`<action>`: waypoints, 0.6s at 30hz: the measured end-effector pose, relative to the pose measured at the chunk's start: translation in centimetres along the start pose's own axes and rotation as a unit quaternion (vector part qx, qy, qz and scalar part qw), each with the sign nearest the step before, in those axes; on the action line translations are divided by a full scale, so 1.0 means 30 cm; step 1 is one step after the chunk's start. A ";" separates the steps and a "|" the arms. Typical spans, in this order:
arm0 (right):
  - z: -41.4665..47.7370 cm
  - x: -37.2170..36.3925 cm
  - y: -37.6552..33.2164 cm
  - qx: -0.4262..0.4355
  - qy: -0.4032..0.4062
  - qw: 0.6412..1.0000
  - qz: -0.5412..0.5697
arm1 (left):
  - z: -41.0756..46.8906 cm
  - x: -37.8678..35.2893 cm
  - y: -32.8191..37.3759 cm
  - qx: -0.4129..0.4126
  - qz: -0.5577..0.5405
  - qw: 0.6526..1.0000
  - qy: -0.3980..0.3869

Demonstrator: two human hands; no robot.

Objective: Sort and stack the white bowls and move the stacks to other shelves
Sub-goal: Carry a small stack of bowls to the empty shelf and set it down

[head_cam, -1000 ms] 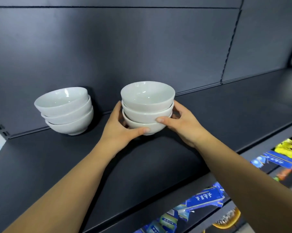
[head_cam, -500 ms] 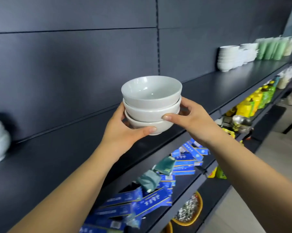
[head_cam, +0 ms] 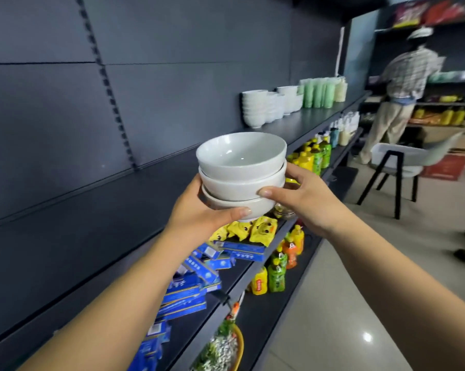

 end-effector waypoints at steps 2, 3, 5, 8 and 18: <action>0.017 0.090 -0.015 0.000 0.008 1.000 -0.001 | 0.066 -0.077 0.029 -0.008 0.015 1.000 -0.022; 0.029 0.134 -0.016 0.000 0.014 1.000 -0.005 | 0.099 -0.113 0.043 -0.014 0.024 0.999 -0.033; 0.064 0.224 -0.010 0.000 0.034 0.999 -0.018 | 0.173 -0.183 0.066 -0.024 0.040 0.998 -0.052; 0.133 0.372 0.018 0.009 0.058 0.997 -0.040 | 0.303 -0.293 0.062 -0.035 0.051 0.995 -0.080; 0.579 0.754 0.084 0.002 0.051 0.993 -0.104 | 0.847 -0.561 -0.013 -0.026 0.023 0.996 -0.088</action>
Point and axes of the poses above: each hand's wrist, its own z-axis towards the middle knuckle, its own x-axis out of the back of the hand, y = z × x, the point moved 6 cm from there along z, towards the middle knuckle, and after that the axes turned 11 degrees about z, right-handed, at the moved point
